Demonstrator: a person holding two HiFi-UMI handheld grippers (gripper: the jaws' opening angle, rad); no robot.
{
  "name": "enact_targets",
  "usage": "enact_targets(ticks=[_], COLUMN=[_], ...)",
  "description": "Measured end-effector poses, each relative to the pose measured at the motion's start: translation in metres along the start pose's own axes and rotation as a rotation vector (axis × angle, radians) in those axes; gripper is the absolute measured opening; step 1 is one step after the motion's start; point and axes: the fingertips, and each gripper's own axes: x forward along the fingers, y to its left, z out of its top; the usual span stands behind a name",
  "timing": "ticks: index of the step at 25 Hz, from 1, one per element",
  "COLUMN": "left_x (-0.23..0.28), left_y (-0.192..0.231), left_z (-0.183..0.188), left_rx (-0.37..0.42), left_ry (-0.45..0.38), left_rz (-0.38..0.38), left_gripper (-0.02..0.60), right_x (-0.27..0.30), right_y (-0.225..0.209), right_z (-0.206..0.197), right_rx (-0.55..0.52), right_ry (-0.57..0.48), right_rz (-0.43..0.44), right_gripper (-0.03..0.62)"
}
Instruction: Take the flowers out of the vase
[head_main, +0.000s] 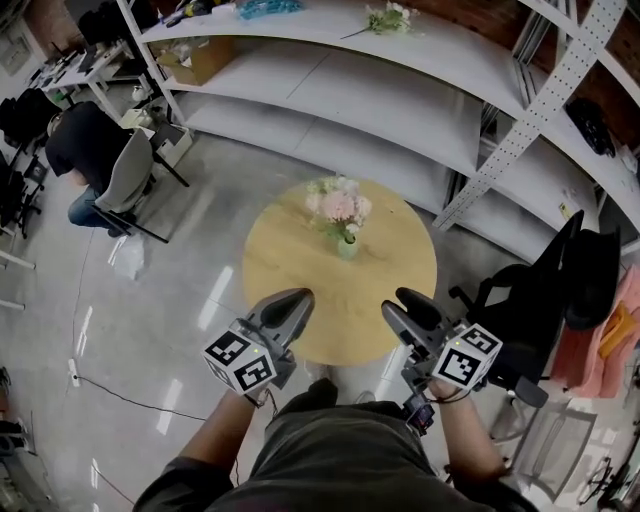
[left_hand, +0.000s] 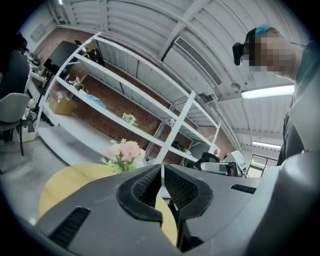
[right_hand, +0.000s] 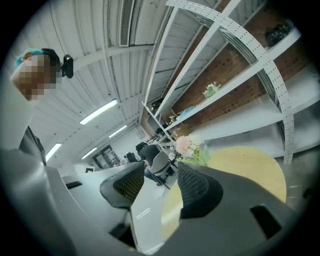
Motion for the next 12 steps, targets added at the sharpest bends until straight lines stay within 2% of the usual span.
enact_targets(ticks=[2,5,7,9,12], left_x=[0.009,0.028,0.040,0.054,0.077], left_y=[0.024,0.062,0.083,0.101,0.124], left_z=[-0.004,-0.009,-0.013,-0.020,-0.039], left_rx=[0.015,0.023,0.017,0.013,-0.004], left_ry=[0.028,0.058,0.073,0.090,0.126], left_rz=[0.019,0.069,0.106,0.124,0.105], left_gripper=[0.017,0.072,0.087,0.104,0.185], right_x=[0.013,0.031,0.041,0.054,0.079], right_y=[-0.021,-0.059,-0.082,-0.100,-0.122], right_z=[-0.001,0.004,0.007,0.010,0.008], right_rx=[0.001,0.021,0.027,0.025,-0.010], right_ry=[-0.002,-0.015,-0.008,-0.002,0.022], right_rz=[-0.051,-0.125,-0.162,-0.163,-0.104], right_gripper=[0.167,0.167,0.167,0.167,0.167])
